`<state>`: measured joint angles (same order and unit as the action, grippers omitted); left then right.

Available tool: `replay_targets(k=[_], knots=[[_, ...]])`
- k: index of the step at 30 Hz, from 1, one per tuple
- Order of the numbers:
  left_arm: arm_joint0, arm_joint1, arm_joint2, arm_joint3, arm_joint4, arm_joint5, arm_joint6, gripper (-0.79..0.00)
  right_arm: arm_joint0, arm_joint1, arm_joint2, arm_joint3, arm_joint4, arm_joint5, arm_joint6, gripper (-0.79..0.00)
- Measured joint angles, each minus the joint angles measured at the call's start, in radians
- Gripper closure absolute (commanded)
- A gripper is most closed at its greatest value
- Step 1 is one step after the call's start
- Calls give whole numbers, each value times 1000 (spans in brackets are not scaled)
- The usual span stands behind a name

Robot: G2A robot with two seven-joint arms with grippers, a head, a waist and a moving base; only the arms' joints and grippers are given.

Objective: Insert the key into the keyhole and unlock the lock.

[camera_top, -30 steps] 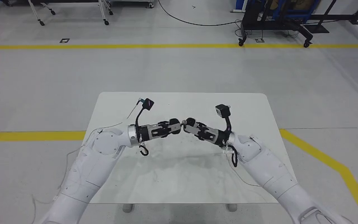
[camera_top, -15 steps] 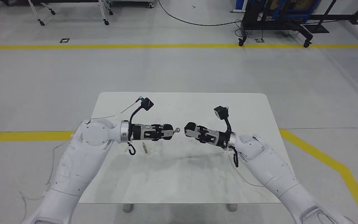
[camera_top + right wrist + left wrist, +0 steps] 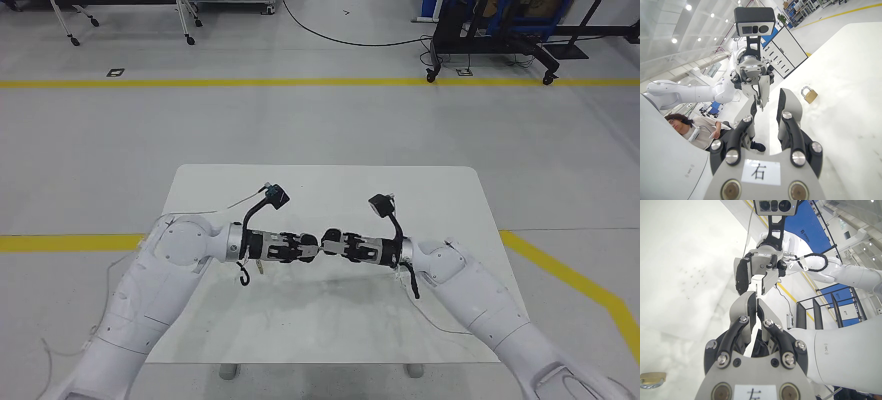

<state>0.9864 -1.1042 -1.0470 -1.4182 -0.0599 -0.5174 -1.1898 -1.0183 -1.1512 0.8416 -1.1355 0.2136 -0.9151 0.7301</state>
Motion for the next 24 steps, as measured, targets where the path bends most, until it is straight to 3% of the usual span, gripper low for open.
replay_targets(k=[3,9,10,12,19,24], knots=[[-5,2,3,3,3,-4,-3,0,2,-1,-3,3,3,1,12,0],[-8,6,7,2,11,-5,3,0,7,-3,-10,5,11,-4,37,0],[-8,6,8,2,13,-3,7,-237,7,-3,-11,4,13,-8,41,0],[-8,6,10,7,10,0,17,-785,6,-4,-14,0,18,-16,52,0],[0,13,-10,15,-30,-17,40,-785,-3,1,0,-11,33,-48,54,0],[47,30,-76,22,-134,-22,31,-785,-23,11,51,-12,12,-90,-8,0]])
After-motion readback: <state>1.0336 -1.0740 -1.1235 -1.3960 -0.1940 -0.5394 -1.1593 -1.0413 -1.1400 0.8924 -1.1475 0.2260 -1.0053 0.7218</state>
